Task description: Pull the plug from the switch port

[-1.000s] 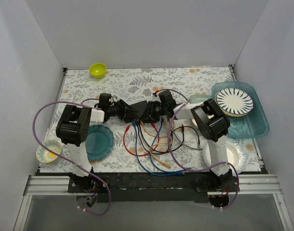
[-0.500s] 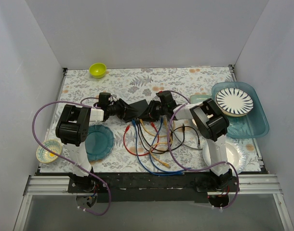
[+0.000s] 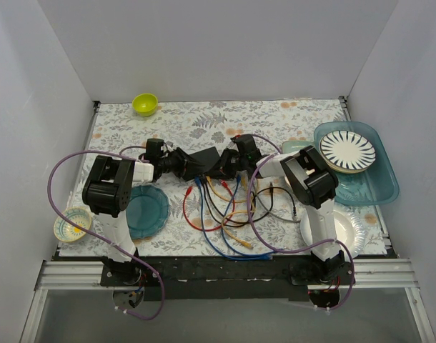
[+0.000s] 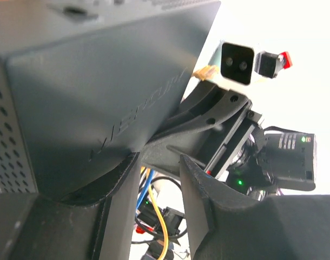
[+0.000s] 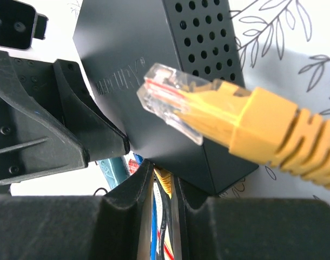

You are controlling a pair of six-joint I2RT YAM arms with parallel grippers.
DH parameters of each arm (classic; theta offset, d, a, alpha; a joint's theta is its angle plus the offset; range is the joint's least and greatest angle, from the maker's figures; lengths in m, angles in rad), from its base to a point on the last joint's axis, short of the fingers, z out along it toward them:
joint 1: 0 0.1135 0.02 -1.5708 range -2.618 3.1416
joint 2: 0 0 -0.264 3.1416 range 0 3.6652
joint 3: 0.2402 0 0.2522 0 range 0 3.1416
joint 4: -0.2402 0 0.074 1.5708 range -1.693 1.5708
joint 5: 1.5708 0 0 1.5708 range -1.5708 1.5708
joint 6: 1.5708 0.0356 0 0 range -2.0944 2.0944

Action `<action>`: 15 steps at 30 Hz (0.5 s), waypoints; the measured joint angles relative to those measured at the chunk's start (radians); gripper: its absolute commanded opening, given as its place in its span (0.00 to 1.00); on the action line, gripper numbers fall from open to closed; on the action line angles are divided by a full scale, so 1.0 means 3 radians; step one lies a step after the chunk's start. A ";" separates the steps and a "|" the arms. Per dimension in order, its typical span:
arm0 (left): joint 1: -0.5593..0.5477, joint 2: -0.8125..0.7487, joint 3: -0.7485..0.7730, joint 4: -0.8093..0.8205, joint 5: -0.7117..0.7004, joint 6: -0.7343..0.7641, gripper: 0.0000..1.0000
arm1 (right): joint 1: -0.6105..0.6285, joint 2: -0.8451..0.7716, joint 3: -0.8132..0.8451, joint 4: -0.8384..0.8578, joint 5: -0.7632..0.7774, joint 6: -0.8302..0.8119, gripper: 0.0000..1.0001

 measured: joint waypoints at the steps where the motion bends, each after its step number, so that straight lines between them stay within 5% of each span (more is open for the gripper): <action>1: 0.0000 -0.0004 -0.0025 0.0024 0.0015 -0.0018 0.36 | -0.0001 0.0005 0.0000 0.0010 -0.0006 -0.0009 0.01; 15: -0.0028 -0.0056 -0.0186 0.0130 0.0088 -0.0131 0.35 | -0.0013 -0.0032 -0.0195 0.0201 -0.0221 -0.0425 0.01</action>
